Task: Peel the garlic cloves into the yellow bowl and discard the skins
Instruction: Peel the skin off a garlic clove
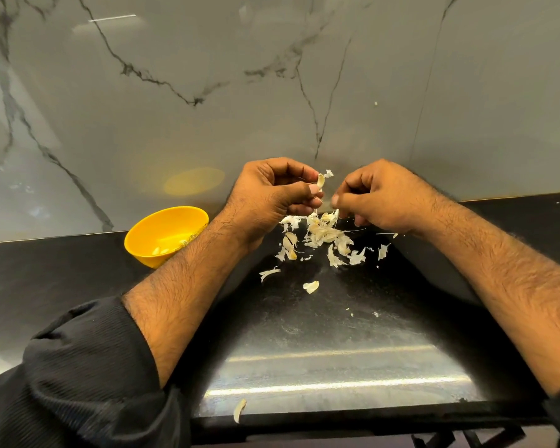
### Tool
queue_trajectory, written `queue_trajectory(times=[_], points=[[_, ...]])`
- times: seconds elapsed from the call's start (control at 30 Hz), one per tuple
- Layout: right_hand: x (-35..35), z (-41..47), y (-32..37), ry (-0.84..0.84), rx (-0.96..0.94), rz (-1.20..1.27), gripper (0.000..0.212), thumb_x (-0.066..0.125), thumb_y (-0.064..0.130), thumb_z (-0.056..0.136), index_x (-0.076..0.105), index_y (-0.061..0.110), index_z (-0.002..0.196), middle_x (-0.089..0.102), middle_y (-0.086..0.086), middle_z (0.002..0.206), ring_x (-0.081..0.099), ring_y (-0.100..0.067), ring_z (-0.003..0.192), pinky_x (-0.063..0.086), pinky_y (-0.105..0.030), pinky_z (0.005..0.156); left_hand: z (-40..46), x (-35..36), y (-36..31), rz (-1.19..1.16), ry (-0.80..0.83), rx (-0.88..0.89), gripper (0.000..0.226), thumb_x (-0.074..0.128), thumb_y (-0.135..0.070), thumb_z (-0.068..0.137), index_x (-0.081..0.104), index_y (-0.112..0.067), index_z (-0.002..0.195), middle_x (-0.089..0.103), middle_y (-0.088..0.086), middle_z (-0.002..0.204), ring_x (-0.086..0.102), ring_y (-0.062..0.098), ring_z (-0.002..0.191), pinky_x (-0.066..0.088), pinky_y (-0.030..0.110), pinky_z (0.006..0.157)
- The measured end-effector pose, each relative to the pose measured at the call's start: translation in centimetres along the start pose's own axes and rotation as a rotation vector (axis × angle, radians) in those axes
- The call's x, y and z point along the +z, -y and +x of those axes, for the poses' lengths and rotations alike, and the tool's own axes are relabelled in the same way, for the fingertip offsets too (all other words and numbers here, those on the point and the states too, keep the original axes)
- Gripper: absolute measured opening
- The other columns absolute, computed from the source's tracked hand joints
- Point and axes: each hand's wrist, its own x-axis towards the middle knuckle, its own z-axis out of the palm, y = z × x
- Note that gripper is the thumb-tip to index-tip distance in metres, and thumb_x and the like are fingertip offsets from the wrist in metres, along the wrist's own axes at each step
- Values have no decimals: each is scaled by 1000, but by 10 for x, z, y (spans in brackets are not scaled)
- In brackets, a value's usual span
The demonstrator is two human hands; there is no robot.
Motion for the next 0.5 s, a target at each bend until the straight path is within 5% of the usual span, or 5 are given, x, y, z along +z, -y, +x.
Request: queue_trajectory(times=[0.2, 0.5], points=[[-5, -3, 1, -216, -117, 47, 8, 79, 31, 93, 75, 25, 94, 73, 10, 84, 69, -1, 74, 57, -21, 69, 1, -1, 1, 79, -8, 11, 13, 70, 1, 97, 75, 3, 108, 79, 18, 91, 76, 23, 77, 64, 28, 71], [-1, -5, 5, -192, -214, -36, 12, 68, 31, 101, 77, 24, 100, 71, 12, 84, 67, -5, 82, 55, -24, 72, 1, 2, 1, 269, 5, 57, 9, 74, 0, 95, 80, -2, 100, 79, 14, 82, 74, 17, 69, 63, 27, 68]])
